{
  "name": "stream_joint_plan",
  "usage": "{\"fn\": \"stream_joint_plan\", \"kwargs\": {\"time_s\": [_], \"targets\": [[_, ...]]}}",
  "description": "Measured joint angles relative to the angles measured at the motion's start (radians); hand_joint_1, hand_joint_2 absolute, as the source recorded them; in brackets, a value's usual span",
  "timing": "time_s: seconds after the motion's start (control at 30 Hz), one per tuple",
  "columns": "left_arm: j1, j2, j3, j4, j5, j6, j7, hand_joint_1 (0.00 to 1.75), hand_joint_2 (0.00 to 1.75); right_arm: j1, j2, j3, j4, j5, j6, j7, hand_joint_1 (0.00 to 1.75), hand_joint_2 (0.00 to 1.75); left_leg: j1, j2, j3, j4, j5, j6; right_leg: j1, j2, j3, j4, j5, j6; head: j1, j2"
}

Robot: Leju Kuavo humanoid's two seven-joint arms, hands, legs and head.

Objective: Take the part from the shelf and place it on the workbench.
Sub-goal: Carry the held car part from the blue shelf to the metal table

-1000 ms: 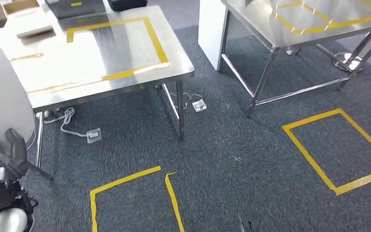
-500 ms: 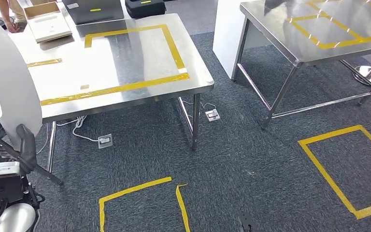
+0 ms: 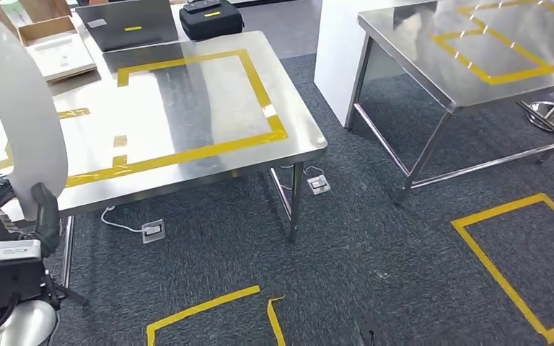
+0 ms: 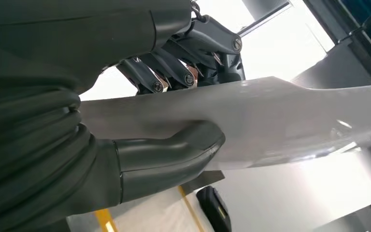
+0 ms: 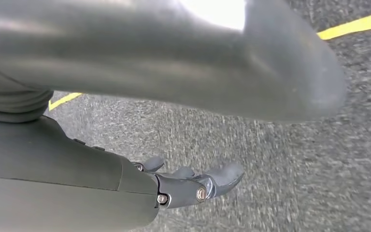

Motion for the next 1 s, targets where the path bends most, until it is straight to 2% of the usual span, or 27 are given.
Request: {"fn": "stream_joint_plan", "kwargs": {"time_s": [0.07, 0.1, 0.13, 0.17, 0.23, 0.27, 0.3, 0.33, 0.37, 0.4, 0.43, 0.47, 0.5, 0.57, 0.6, 0.63, 0.67, 0.73, 0.77, 0.8, 0.83, 0.87, 0.9, 0.93, 0.97, 1.0], "targets": [[-0.014, -0.001, -0.005, 0.010, -0.002, 0.002, -0.004, 1.75, 1.75, -0.003, 0.000, 0.000, 0.000, 0.002, -0.001, 0.000, 0.00, 0.00, 0.000, -0.005, 0.020, 0.000, -0.010, 0.018, -0.001, -0.001, 0.006, 0.016, 0.002, 0.013, 0.002, 0.000], [-0.024, -0.002, -0.008, 0.016, -0.005, 0.005, -0.007, 1.75, 1.75, -0.003, 0.000, 0.000, 0.000, 0.002, -0.001, 0.000, 0.00, 0.00, 0.001, -0.007, 0.032, -0.003, -0.017, 0.027, -0.001, -0.001, -0.005, 0.049, 0.010, 0.017, 0.003, 0.000], [-0.032, -0.004, -0.013, 0.022, -0.007, 0.007, -0.008, 1.75, 1.75, -0.004, 0.000, 0.000, 0.000, 0.003, -0.001, -0.001, 0.00, 0.00, 0.001, -0.010, 0.045, -0.004, -0.025, 0.034, -0.002, 0.000, -0.031, 0.096, 0.009, 0.018, 0.005, 0.000], [-0.038, -0.005, -0.018, 0.028, -0.009, 0.008, -0.010, 1.75, 1.75, -0.005, 0.001, 0.000, 0.000, 0.004, -0.001, -0.001, 0.00, 0.00, 0.001, -0.011, 0.058, -0.006, -0.036, 0.039, -0.002, 0.000, -0.071, 0.156, -0.002, 0.020, 0.008, 0.000], [-0.044, -0.007, -0.027, 0.038, -0.010, 0.008, -0.011, 1.75, 1.75, -0.006, 0.003, 0.000, 0.000, 0.004, -0.001, -0.001, 0.00, 0.00, -0.001, -0.014, 0.085, -0.006, -0.061, 0.045, 0.001, 0.000, -0.162, 0.263, -0.061, 0.021, 0.011, 0.000], [-0.044, -0.007, -0.029, 0.043, -0.011, 0.008, -0.011, 1.75, 1.75, -0.005, 0.003, 0.000, 0.000, 0.004, -0.001, 0.000, 0.00, 0.00, -0.002, -0.017, 0.101, -0.006, -0.075, 0.045, 0.002, 0.000, -0.198, 0.287, -0.091, 0.021, 0.011, 0.000], [-0.044, -0.007, -0.030, 0.047, -0.011, 0.008, -0.011, 1.75, 1.75, -0.004, 0.003, 0.000, 0.000, 0.004, -0.001, 0.000, 0.00, 0.00, -0.004, -0.019, 0.118, -0.006, -0.089, 0.045, 0.004, 0.000, -0.221, 0.282, -0.105, 0.018, 0.012, 0.000], [-0.045, -0.008, -0.032, 0.052, -0.011, 0.008, -0.011, 1.75, 1.75, -0.003, 0.003, 0.000, 0.000, 0.004, -0.001, 0.000, 0.00, 0.00, -0.006, -0.020, 0.138, -0.006, -0.104, 0.045, 0.007, 0.000, -0.230, 0.249, -0.092, 0.014, 0.012, 0.000], [-0.045, -0.008, -0.034, 0.056, -0.011, 0.008, -0.011, 1.75, 1.75, -0.002, 0.003, 0.000, 0.000, 0.004, -0.001, -0.001, 0.00, 0.00, -0.007, -0.021, 0.157, -0.007, -0.119, 0.044, 0.011, 0.000, -0.230, 0.195, -0.048, 0.006, 0.012, 0.000], [-0.047, -0.008, -0.038, 0.061, -0.010, 0.008, -0.011, 1.75, 1.75, 0.000, 0.003, 0.000, 0.000, 0.003, -0.001, -0.001, 0.00, 0.00, -0.009, -0.022, 0.173, -0.007, -0.133, 0.043, 0.017, 0.001, -0.228, 0.131, 0.022, -0.004, 0.012, 0.000], [-0.049, -0.010, -0.044, 0.068, -0.010, 0.008, -0.011, 1.75, 1.75, 0.002, 0.002, 0.000, 0.000, 0.003, -0.001, -0.001, 0.00, 0.00, -0.011, -0.025, 0.186, -0.006, -0.148, 0.040, 0.023, 0.004, -0.226, 0.080, 0.080, -0.013, 0.010, 0.000], [-0.051, -0.011, -0.050, 0.075, -0.009, 0.008, -0.011, 1.75, 1.75, 0.003, 0.002, 0.000, 0.000, 0.002, -0.001, -0.001, 0.00, 0.00, -0.012, -0.027, 0.196, -0.008, -0.163, 0.036, 0.029, 0.007, -0.223, 0.046, 0.124, -0.021, 0.009, 0.000], [-0.053, -0.013, -0.055, 0.082, -0.008, 0.007, -0.010, 1.75, 1.75, 0.004, 0.002, 0.000, 0.000, 0.001, -0.001, 0.000, 0.00, 0.00, -0.013, -0.031, 0.206, -0.004, -0.171, 0.031, 0.032, 0.011, -0.219, 0.027, 0.147, -0.027, 0.007, 0.000], [-0.061, -0.016, -0.060, 0.088, -0.007, 0.007, -0.009, 1.75, 1.75, 0.002, 0.004, -0.001, 0.000, 0.000, -0.002, 0.000, 0.00, 0.00, -0.015, -0.032, 0.224, 0.008, -0.178, 0.020, 0.029, 0.013, -0.192, 0.017, 0.147, -0.035, 0.007, 0.000], [-0.067, -0.016, -0.061, 0.090, -0.006, 0.008, -0.008, 1.75, 1.75, 0.001, 0.005, -0.001, 0.000, 0.000, -0.002, 0.000, 0.00, 0.00, -0.015, -0.031, 0.224, 0.031, -0.173, 0.016, 0.025, 0.012, -0.176, 0.010, 0.147, -0.040, 0.007, 0.000], [-0.073, -0.016, -0.062, 0.092, -0.006, 0.008, -0.008, 1.75, 1.75, -0.001, 0.006, -0.001, 0.000, -0.001, -0.003, 0.000, 0.00, 0.00, -0.015, -0.029, 0.209, 0.065, -0.174, 0.011, 0.023, 0.011, -0.159, 0.006, 0.144, -0.045, 0.007, 0.000], [-0.077, -0.016, -0.064, 0.095, -0.006, 0.008, -0.008, 1.75, 1.75, -0.003, 0.007, -0.001, -0.001, -0.001, -0.003, 0.000, 0.00, 0.00, -0.013, -0.027, 0.178, 0.116, -0.185, 0.006, 0.019, 0.011, -0.145, 0.002, 0.137, -0.048, 0.006, 0.000], [-0.080, -0.016, -0.068, 0.102, -0.006, 0.008, -0.008, 1.75, 1.75, -0.006, 0.007, -0.002, -0.001, -0.001, -0.004, 0.000, 0.00, 0.00, -0.006, -0.025, 0.097, 0.222, -0.235, -0.005, 0.014, 0.011, -0.123, -0.001, 0.118, -0.049, 0.005, 0.000], [-0.079, -0.016, -0.069, 0.106, -0.006, 0.008, -0.007, 1.75, 1.75, -0.007, 0.007, -0.002, -0.001, -0.001, -0.004, 0.000, 0.00, 0.00, -0.002, -0.024, 0.061, 0.253, -0.264, -0.011, 0.010, 0.012, -0.111, -0.001, 0.107, -0.046, 0.005, 0.000], [-0.079, -0.016, -0.069, 0.109, -0.006, 0.008, -0.007, 1.75, 1.75, -0.006, 0.008, -0.002, -0.001, -0.001, -0.004, 0.000, 0.00, 0.00, 0.003, -0.023, 0.038, 0.255, -0.277, -0.016, 0.007, 0.013, -0.098, -0.001, 0.095, -0.041, 0.005, 0.000], [-0.079, -0.016, -0.069, 0.113, -0.006, 0.008, -0.006, 1.75, 1.75, -0.004, 0.008, -0.003, 0.000, -0.001, -0.004, 0.000, 0.00, 0.00, 0.007, -0.021, 0.028, 0.229, -0.264, -0.022, 0.002, 0.013, -0.084, -0.001, 0.083, -0.037, 0.004, 0.000], [-0.079, -0.016, -0.070, 0.116, -0.005, 0.008, -0.005, 1.75, 1.75, -0.003, 0.009, -0.004, 0.000, -0.001, -0.003, -0.001, 0.00, 0.00, 0.012, -0.019, 0.029, 0.179, -0.224, -0.028, -0.002, 0.014, -0.068, 0.000, 0.071, -0.031, 0.004, 0.000], [-0.079, -0.015, -0.070, 0.120, -0.005, 0.009, -0.004, 1.75, 1.75, -0.002, 0.010, -0.005, 0.000, -0.001, -0.003, -0.001, 0.00, 0.00, 0.017, -0.015, 0.035, 0.114, -0.157, -0.033, -0.006, 0.015, -0.056, 0.001, 0.059, -0.024, 0.003, 0.000], [-0.080, -0.015, -0.070, 0.125, -0.005, 0.010, -0.002, 1.75, 1.75, -0.002, 0.010, -0.006, -0.001, -0.001, -0.003, -0.002, 0.00, 0.00, 0.020, -0.010, 0.041, 0.061, -0.103, -0.033, -0.008, 0.016, -0.046, 0.002, 0.047, -0.016, 0.000, 0.000], [-0.079, -0.016, -0.071, 0.130, -0.006, 0.011, 0.002, 1.75, 1.75, -0.003, 0.010, -0.007, -0.001, -0.001, -0.002, -0.003, 0.00, 0.00, 0.021, -0.007, 0.046, 0.025, -0.061, -0.029, -0.008, 0.017, -0.040, 0.004, 0.036, -0.008, -0.002, 0.000], [-0.080, -0.016, -0.072, 0.134, -0.007, 0.013, 0.008, 1.75, 1.75, -0.004, 0.010, -0.008, -0.001, -0.001, -0.002, -0.004, 0.00, 0.00, 0.020, -0.005, 0.047, 0.010, -0.040, -0.022, -0.008, 0.018, -0.037, 0.003, 0.029, 0.000, -0.003, 0.000]]}}
